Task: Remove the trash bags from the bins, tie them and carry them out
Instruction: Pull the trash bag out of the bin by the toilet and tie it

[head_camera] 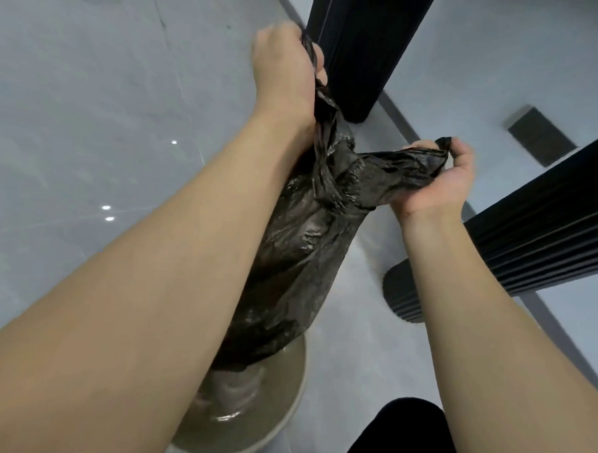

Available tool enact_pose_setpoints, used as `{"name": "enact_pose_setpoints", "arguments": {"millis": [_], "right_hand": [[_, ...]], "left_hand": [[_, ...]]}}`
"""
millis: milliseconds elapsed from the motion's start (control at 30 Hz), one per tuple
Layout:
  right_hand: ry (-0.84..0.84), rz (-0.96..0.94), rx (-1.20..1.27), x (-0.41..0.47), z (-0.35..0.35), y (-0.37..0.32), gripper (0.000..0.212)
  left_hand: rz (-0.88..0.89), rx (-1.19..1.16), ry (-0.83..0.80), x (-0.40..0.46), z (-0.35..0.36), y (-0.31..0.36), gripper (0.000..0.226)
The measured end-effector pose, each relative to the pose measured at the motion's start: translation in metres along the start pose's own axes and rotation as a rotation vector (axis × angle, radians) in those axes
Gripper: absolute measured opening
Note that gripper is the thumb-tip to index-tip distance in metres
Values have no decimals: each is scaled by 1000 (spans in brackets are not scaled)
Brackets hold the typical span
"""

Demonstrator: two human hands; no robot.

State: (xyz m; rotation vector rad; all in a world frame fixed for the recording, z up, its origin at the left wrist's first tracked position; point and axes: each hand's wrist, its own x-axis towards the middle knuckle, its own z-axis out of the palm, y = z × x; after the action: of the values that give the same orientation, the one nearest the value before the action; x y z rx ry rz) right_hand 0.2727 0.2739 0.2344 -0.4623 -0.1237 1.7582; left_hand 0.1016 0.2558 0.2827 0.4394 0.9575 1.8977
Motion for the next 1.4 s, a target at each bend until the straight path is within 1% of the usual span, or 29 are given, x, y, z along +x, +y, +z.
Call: {"name": "enact_pose_setpoints", "arguments": {"millis": [100,200,267,333,400,467,533,567,633,667,700,733,767,800,833,867,900,933,1000,1100,1133,1167,1200,1233,1267,1300,1333,1367,1400], "right_hand": [[32,-25,39,6,-2,-27,39],[78,-31,40,15,-10,-47,39],[88,-37,47,25,-13,-54,37],[82,-50,35,38,-18,-51,34],[104,-57,-8,51,-32,-40,32],[156,-63,-74,64,-53,-24,34],[217,-51,-136,72,-81,-5,39],[242,-35,-161,74,-95,4,41],[303,-6,-224,77,-122,19,50],[351,1,-265,79,-133,25,54],[414,-1,-320,81,-143,29,53],[490,-17,-405,84,-153,31,46],[558,-33,-527,87,-160,34,36],[612,-50,-685,91,-166,35,26],[646,-68,-855,93,-170,37,17],[665,-90,-1022,94,-172,39,12],[667,-103,-1168,95,-173,41,17],[664,-109,-1280,95,-174,42,23],[674,-126,-1399,97,-176,44,32],[721,-150,-1408,102,-176,48,35],[742,-147,-1385,102,-174,49,36],[758,-141,-1374,102,-172,50,37],[760,-139,-1396,100,-171,49,35],[741,-152,-1443,98,-170,50,31],[699,-177,-1506,94,-170,50,25],[641,-231,-1627,89,-171,51,25],[562,-296,-1833,83,-172,53,34],[438,-365,-2079,76,-171,55,43],[258,-439,-2300,71,-171,58,50]], "left_hand": [[48,98,-69,5,42,-7,48],[91,128,-122,14,77,-16,42],[113,165,-141,21,89,-23,36],[102,261,-133,32,89,-36,27],[96,371,-110,45,69,-59,24],[87,420,-56,58,38,-87,20],[42,516,4,68,-2,-121,15],[3,585,9,71,-23,-139,14],[-77,767,-52,74,-61,-170,13],[-106,899,-123,77,-80,-182,12],[-134,1076,-218,80,-98,-190,12],[-167,1308,-324,85,-116,-194,19],[-220,1572,-430,90,-132,-194,32],[-303,1819,-529,94,-145,-191,48],[-421,2011,-607,98,-154,-187,64],[-552,2136,-651,99,-159,-181,81],[-636,2211,-676,99,-161,-177,95],[-645,2251,-713,97,-162,-175,107],[-508,2233,-847,91,-168,-180,122],[-299,2036,-1046,75,-177,-193,128],[-242,2056,-1105,69,-180,-198,128],[-169,2129,-1163,64,-183,-204,123],[-61,2228,-1206,60,-187,-209,110],[76,2311,-1216,58,-191,-214,89],[192,2351,-1188,58,-193,-218,65],[254,2338,-1123,60,-195,-218,44],[266,2291,-1046,63,-196,-218,30],[247,2239,-984,67,-198,-216,23],[241,2199,-948,70,-198,-215,20]]}}
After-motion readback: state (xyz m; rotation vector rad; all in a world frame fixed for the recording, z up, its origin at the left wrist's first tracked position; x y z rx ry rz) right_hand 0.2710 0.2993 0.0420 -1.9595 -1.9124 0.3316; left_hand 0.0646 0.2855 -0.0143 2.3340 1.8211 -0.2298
